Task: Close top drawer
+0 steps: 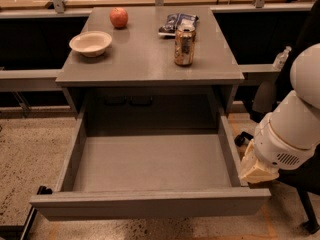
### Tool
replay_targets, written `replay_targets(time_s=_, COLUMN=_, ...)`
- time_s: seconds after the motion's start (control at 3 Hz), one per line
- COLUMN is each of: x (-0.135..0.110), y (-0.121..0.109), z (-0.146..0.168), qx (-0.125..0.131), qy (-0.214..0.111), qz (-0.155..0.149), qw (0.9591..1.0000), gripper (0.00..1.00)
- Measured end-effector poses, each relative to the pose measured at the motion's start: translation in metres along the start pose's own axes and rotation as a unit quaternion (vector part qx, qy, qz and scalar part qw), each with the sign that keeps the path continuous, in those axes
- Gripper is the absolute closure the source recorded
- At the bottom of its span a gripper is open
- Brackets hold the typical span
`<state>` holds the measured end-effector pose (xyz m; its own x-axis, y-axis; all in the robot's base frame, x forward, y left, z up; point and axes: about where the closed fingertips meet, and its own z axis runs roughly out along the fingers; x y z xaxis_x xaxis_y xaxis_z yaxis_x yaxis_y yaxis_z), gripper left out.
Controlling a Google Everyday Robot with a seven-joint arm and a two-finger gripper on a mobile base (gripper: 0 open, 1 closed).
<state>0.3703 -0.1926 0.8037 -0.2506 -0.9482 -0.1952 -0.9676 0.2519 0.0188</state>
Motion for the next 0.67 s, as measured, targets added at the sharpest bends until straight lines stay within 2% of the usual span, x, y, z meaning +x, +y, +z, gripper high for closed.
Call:
replay_targets(time_s=0.33, x=-0.005, y=0.004, z=-0.002, qx=0.002, qy=0.012, qz=-0.014, qw=0.9998, gripper=1.00)
replay_targets(time_s=0.67, x=-0.005, y=0.014, z=0.017, qx=-0.017, qy=0.018, qz=-0.017, qw=0.9995, gripper=1.00)
